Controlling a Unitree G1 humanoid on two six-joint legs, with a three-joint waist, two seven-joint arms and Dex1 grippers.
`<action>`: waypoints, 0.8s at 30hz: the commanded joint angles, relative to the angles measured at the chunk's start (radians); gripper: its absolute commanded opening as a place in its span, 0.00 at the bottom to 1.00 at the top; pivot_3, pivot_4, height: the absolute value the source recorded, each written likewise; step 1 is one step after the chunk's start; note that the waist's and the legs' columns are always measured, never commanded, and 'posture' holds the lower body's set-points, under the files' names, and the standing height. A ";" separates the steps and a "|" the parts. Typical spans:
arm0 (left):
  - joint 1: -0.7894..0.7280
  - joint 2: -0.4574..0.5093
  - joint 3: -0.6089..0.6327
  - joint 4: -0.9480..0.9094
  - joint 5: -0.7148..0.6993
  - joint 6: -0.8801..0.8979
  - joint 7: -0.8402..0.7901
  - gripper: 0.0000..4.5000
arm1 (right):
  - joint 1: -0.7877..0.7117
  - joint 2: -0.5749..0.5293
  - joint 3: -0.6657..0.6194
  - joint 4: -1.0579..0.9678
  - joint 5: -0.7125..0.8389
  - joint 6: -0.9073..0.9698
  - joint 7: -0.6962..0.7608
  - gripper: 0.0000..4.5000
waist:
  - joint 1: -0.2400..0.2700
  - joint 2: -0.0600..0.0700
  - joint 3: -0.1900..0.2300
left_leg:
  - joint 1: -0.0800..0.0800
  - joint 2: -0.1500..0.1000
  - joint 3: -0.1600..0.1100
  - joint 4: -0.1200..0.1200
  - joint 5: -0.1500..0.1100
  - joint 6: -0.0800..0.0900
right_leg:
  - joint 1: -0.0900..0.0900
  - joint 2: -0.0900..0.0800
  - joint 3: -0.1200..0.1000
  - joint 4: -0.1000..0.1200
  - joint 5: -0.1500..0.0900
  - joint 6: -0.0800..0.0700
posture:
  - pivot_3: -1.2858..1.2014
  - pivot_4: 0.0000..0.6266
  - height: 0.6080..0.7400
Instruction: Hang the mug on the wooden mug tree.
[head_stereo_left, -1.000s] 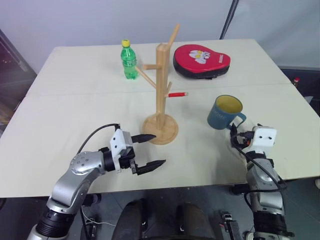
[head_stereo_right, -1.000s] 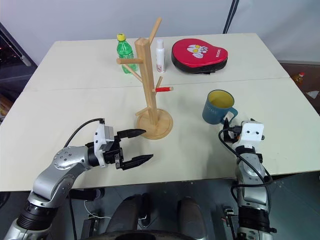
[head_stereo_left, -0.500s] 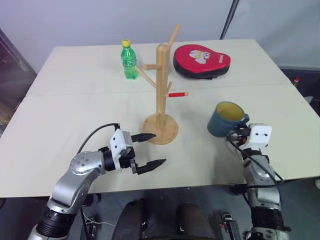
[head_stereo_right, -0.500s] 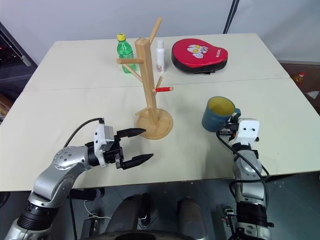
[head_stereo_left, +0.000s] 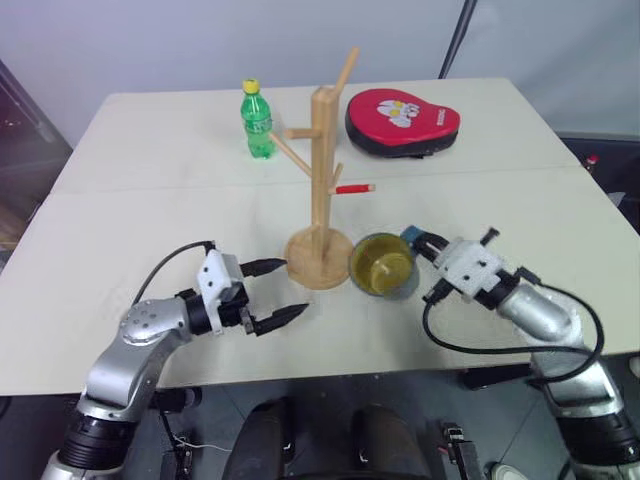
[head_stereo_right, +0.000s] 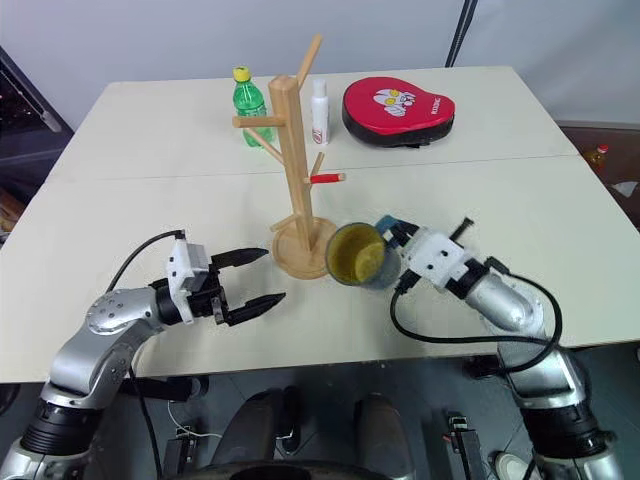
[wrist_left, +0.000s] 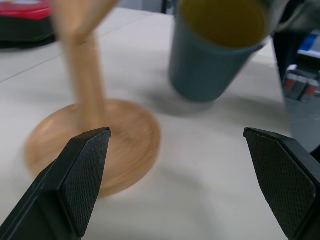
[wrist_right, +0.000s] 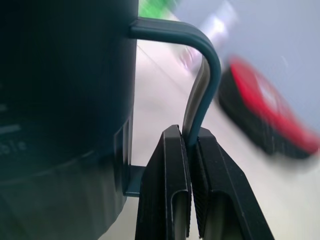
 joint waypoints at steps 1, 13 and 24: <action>-0.024 0.006 0.038 -0.009 -0.026 -0.015 -0.006 1.00 | -0.117 -0.018 -0.010 -0.074 0.035 0.076 0.037 0.01 | 0.001 -0.001 0.000 | 0.000 0.000 0.000 0.000 0.000 0.000 | 0.000 0.000 0.000 0.000 0.000 0.000 | 0.52 0.24 1.00; -0.054 0.021 0.103 -0.028 -0.063 0.010 0.013 1.00 | -0.328 -0.050 0.014 -0.065 0.086 0.161 0.170 0.01 | 0.000 -0.003 0.002 | -0.001 0.000 -0.001 0.000 0.000 0.000 | 0.000 -0.001 0.000 0.000 0.000 0.000 | 0.52 0.24 1.00; -0.069 0.037 0.121 -0.058 -0.095 0.042 0.028 1.00 | -0.442 -0.051 0.063 -0.033 0.094 0.222 0.243 0.01 | -0.002 -0.003 0.002 | -0.001 0.000 -0.001 0.000 0.000 0.000 | 0.000 -0.001 0.000 0.000 0.000 0.000 | 0.52 0.24 1.00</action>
